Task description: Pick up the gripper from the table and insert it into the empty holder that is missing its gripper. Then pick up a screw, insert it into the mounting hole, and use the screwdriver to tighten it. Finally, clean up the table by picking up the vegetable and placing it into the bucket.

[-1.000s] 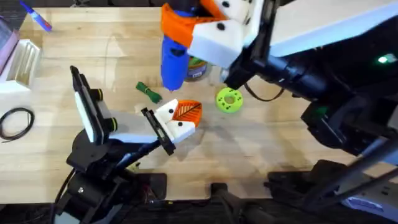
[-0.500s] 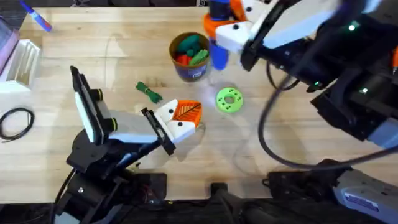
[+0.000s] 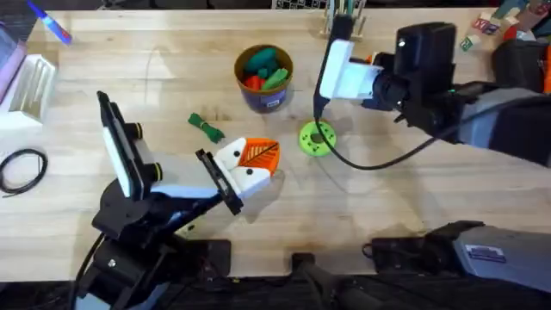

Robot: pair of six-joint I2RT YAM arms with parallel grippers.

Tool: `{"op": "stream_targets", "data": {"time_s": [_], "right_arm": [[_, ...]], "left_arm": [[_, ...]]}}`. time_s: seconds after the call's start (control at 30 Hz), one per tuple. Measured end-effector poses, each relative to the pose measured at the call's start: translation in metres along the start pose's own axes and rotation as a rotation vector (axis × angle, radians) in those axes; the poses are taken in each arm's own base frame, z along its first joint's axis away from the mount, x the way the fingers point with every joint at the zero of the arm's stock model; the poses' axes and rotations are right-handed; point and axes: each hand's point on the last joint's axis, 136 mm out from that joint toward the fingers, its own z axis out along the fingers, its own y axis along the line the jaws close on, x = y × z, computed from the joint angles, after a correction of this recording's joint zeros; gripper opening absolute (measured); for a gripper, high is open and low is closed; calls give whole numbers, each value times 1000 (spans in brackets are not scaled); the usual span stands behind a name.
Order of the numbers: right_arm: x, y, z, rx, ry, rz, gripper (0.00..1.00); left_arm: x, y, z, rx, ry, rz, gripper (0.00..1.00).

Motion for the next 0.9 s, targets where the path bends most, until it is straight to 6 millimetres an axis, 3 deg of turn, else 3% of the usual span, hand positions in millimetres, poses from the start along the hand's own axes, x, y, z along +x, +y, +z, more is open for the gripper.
{"op": "stream_targets", "data": {"time_s": [0.17, 0.27, 0.43, 0.47, 0.6, 0.63, 0.67, 0.73, 0.87, 0.9], "right_arm": [[11, 38, 18, -124, 51, -108, 23], [16, 56, 20, -190, 71, -148, 124], [21, 64, 17, -242, 93, -179, 181], [21, 64, 16, -245, 94, -179, 256], [19, 56, 14, -228, 96, -162, 815], [17, 51, 13, -215, 96, -147, 912], [16, 49, 12, -213, 97, -118, 938], [17, 51, 11, -215, 108, -50, 947], [19, 52, 5, -215, 141, 166, 950], [19, 52, 3, -212, 148, 226, 949]], "left_arm": [[0, 0, 0, 0, 0, 0, 4], [0, 0, 0, 0, 0, 0, 4], [0, 0, 0, 0, 0, 0, 4], [0, 0, 0, 0, 0, 0, 4], [0, 0, 0, 0, 0, 0, 4], [0, 0, 0, 0, 0, 0, 4], [0, 0, 0, 0, 0, 0, 15], [0, 0, 0, 0, 0, 1, 214], [0, 0, 0, 0, 0, 1, 857], [0, 0, 0, 0, 0, -3, 946]]}}
